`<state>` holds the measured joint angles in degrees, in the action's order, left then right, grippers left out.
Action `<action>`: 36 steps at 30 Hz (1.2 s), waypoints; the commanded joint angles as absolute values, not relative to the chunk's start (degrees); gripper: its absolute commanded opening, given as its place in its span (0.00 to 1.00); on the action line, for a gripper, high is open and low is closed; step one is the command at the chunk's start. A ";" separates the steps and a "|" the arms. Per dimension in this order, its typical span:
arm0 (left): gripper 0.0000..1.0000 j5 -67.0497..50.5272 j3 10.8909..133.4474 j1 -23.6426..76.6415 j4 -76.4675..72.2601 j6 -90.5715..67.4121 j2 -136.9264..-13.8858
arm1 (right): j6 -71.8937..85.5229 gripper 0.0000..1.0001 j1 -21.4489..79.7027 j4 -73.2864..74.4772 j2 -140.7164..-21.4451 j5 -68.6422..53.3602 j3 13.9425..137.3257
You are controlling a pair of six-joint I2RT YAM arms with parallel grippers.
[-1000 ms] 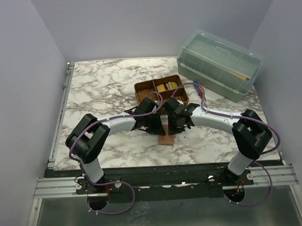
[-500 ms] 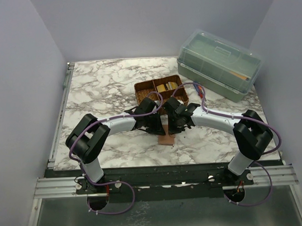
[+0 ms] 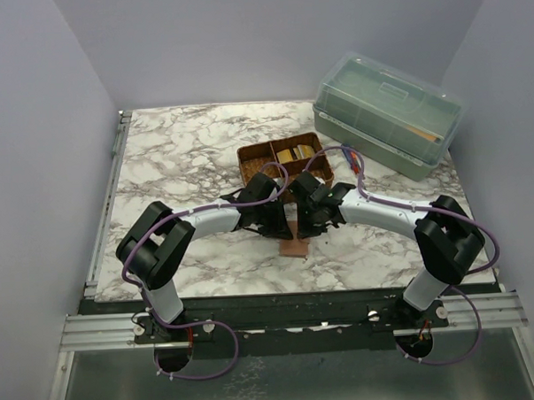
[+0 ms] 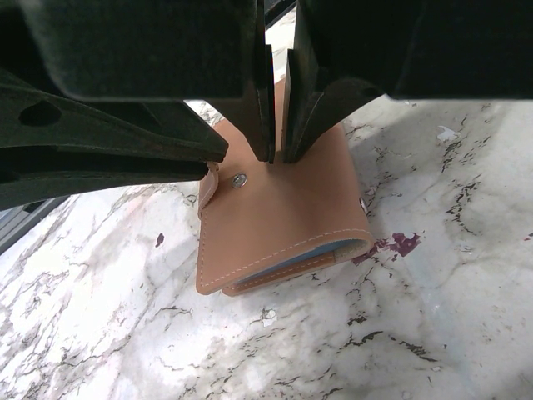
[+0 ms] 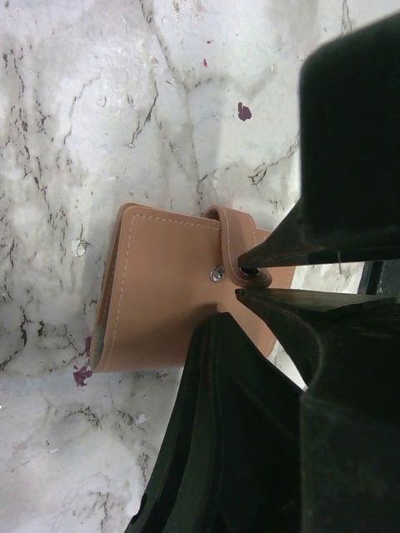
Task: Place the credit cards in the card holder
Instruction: Close the card holder at the center of the board.
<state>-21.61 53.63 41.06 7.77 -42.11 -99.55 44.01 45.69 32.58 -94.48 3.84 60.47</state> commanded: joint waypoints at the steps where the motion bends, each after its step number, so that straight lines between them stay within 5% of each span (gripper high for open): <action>1: 0.16 -20.82 52.73 42.70 10.28 -40.86 -100.72 | 44.75 0.15 45.97 31.44 -92.89 3.17 59.56; 9: 0.16 -21.00 52.91 42.94 10.28 -40.87 -100.72 | 44.69 0.00 45.96 30.96 -93.54 3.26 59.45; 36: 0.16 -21.01 52.82 42.93 10.28 -40.87 -100.37 | 44.91 0.00 45.97 31.14 -97.27 6.85 61.21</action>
<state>-21.52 53.63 41.39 7.49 -42.06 -99.55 45.10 45.69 32.16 -95.77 5.56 60.38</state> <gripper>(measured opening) 0.159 0.006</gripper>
